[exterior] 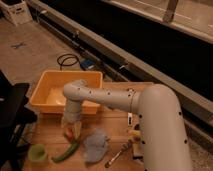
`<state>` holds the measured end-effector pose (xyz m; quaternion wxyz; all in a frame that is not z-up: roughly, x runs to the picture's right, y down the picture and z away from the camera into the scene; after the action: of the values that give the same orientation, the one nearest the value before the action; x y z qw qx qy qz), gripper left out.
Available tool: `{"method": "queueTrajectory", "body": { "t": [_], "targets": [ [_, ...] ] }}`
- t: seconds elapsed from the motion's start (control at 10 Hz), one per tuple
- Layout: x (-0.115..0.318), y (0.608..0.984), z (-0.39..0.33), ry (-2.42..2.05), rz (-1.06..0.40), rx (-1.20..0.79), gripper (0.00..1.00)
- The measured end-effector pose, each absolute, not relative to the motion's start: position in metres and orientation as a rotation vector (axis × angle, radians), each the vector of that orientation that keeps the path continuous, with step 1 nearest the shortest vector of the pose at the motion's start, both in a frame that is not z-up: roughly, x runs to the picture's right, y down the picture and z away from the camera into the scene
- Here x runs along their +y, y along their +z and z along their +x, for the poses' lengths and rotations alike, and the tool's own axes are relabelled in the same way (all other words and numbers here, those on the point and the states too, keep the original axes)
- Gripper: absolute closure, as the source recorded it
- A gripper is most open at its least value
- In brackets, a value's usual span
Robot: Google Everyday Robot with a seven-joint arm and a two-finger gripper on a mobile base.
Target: Place apple in plastic cup
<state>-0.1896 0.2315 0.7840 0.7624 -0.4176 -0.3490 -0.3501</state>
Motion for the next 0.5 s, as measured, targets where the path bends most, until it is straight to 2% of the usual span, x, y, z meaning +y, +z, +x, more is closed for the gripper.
{"method": "queueTrajectory", "body": {
  "t": [0.5],
  "targets": [
    [0.237, 0.7857, -0.1889, -0.763, -0.903, -0.786, 0.87]
  ]
}}
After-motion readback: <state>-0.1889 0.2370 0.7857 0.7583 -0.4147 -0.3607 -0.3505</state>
